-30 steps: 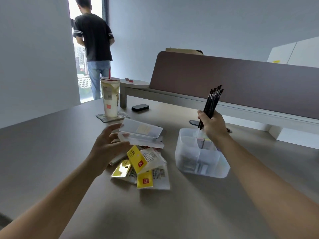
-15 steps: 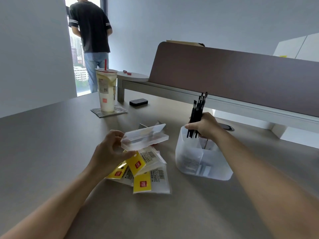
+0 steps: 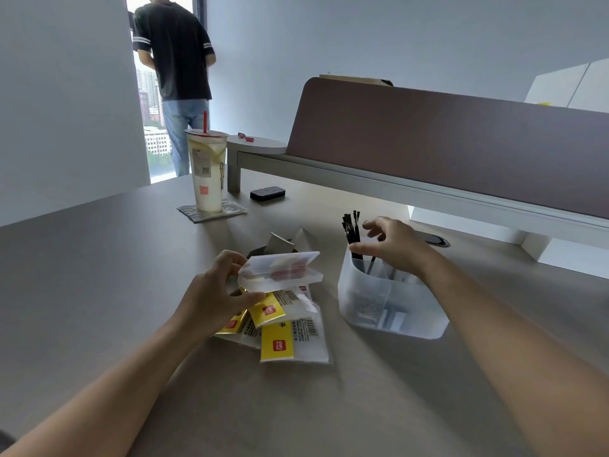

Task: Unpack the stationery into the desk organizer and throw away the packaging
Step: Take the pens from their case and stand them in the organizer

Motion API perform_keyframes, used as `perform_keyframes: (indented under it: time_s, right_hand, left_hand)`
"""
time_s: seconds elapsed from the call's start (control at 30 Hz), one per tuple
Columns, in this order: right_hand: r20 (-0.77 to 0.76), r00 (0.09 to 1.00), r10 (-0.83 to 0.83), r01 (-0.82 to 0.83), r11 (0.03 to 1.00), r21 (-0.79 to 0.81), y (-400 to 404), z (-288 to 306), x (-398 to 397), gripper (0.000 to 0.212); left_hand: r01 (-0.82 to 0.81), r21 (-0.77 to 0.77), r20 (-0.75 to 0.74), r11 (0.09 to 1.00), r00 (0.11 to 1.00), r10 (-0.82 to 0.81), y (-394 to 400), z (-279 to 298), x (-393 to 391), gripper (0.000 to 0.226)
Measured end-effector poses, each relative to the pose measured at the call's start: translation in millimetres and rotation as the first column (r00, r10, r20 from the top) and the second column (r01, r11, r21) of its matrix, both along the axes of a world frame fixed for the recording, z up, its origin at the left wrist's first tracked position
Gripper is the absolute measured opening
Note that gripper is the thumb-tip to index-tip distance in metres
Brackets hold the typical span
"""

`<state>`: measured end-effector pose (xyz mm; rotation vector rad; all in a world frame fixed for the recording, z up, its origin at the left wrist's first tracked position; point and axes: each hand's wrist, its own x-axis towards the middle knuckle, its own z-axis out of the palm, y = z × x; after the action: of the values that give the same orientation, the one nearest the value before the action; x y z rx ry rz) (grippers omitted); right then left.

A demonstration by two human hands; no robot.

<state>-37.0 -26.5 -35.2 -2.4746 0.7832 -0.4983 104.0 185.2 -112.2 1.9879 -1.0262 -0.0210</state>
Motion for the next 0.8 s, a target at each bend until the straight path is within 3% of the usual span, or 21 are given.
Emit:
perform_keyframes:
  time_s: [0.27, 0.37, 0.5, 0.7, 0.8]
  right_hand:
    - [-0.036, 0.999, 0.014, -0.016, 0.997, -0.072, 21.8, -2.1, -37.6, 0.067]
    - [0.007, 1.000, -0.005, 0.006, 0.980, -0.201, 31.9, -6.3, -60.3, 0.059]
    - [0.034, 0.999, -0.032, 0.041, 0.938, -0.343, 47.9, -26.1, -113.1, 0.051]
    - [-0.209, 0.954, -0.217, 0.165, 0.957, -0.239, 51.7, -82.4, -211.3, 0.047]
    - [-0.230, 0.937, -0.263, 0.225, 0.958, -0.179, 40.2, -95.1, -245.9, 0.045]
  left_hand:
    - [-0.102, 0.112, 0.117, 0.988, 0.989, 0.089, 6.5, 15.2, -15.0, 0.064]
    - [-0.061, 0.086, 0.206, 0.994, 0.978, 0.042, 12.6, 23.5, -37.4, 0.063]
    - [0.177, 0.120, 0.323, 0.977, 0.924, -0.207, 10.0, 22.9, -84.0, 0.052]
    - [0.371, 0.451, 0.284, 0.812, 0.802, -0.525, -28.2, 6.3, -161.0, 0.060]
    - [0.422, 0.545, 0.267, 0.724, 0.731, -0.628, -55.4, 1.5, -188.4, 0.062]
